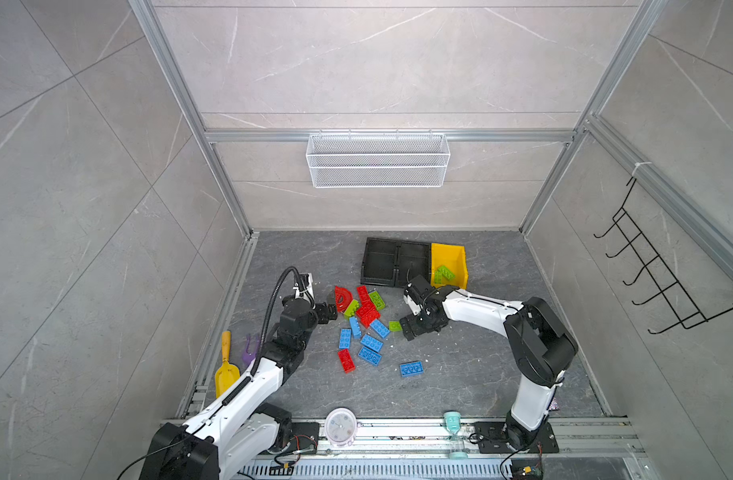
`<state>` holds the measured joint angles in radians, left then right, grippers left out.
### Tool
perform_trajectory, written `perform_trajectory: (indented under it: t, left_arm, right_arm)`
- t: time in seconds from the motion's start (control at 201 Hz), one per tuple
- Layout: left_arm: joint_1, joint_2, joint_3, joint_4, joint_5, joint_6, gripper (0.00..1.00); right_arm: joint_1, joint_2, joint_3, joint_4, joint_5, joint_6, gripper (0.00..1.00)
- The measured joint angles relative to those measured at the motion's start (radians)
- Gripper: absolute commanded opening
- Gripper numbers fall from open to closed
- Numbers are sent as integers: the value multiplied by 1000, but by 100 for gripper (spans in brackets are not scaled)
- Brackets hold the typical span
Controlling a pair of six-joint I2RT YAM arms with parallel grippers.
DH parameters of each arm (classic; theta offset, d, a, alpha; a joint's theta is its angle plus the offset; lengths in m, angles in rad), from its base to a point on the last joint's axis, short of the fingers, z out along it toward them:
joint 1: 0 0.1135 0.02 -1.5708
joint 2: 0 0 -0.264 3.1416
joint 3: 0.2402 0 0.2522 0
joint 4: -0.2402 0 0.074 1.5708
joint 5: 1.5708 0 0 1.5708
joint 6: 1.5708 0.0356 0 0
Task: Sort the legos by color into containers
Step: 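Lower the right gripper onto a lime-green brick and grasp it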
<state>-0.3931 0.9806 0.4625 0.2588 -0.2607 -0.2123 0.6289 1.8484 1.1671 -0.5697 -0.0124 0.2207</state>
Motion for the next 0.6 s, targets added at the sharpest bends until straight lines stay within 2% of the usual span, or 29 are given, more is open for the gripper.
perform_trajectory:
  t: [0.498, 0.597]
  left_arm:
    - [0, -4, 0, -1, -5, 0, 100]
    - [0, -3, 0, -1, -4, 0, 100]
  right_arm:
    - [-87, -46, -64, 66, -71, 30, 66]
    - [-108, -75, -77, 68, -76, 31, 65]
